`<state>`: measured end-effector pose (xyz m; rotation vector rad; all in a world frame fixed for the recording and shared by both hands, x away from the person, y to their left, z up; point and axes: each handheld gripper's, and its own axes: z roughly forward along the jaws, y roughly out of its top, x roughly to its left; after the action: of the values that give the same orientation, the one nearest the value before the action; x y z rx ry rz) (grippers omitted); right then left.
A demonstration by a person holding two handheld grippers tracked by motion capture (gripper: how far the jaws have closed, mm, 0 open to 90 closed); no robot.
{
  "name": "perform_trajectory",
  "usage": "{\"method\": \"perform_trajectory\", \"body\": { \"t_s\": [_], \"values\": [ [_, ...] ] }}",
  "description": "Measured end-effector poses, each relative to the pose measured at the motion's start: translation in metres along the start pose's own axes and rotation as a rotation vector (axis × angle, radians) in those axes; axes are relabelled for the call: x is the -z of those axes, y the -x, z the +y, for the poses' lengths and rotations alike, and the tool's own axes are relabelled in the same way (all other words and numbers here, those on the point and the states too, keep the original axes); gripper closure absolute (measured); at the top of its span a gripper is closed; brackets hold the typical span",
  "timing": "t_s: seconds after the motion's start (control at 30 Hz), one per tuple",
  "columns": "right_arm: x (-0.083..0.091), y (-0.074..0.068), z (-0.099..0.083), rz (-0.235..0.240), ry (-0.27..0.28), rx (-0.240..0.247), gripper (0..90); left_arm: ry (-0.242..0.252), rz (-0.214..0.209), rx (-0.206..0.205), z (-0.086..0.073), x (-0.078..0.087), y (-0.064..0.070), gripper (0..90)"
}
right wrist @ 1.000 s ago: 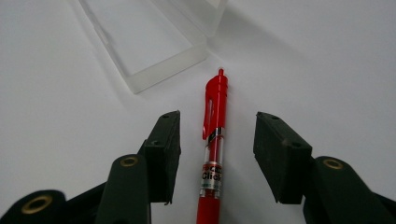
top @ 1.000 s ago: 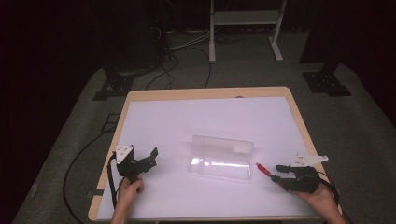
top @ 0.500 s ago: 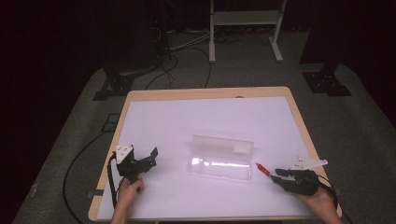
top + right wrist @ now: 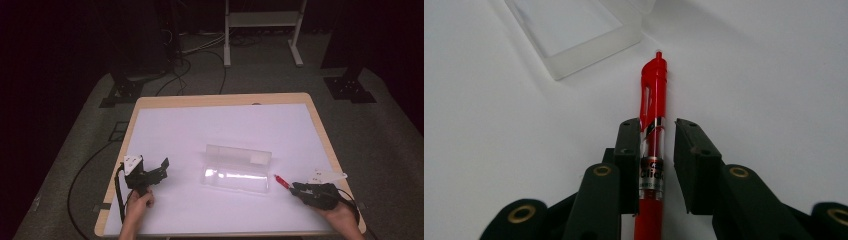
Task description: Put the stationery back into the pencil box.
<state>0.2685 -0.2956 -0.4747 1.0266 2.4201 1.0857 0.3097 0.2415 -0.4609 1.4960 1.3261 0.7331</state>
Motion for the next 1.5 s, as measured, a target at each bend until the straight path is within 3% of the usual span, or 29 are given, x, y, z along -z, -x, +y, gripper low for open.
{"method": "perform_trajectory", "body": {
  "t_s": [0.27,0.83,1.5],
  "values": [
    [-0.001,-0.001,-0.003,-0.007,-0.001,0.01,74.9,0.0,0.0,-0.002,0.0,0.0,0.0,0.0],
    [0.005,0.005,-0.003,0.043,0.019,-0.06,79.0,0.0,0.0,0.0,0.0,0.0,0.0,0.0],
    [0.035,0.004,0.026,0.122,0.079,-0.014,79.0,0.002,0.001,-0.01,0.0,0.0,0.001,0.0]
  ]
}}
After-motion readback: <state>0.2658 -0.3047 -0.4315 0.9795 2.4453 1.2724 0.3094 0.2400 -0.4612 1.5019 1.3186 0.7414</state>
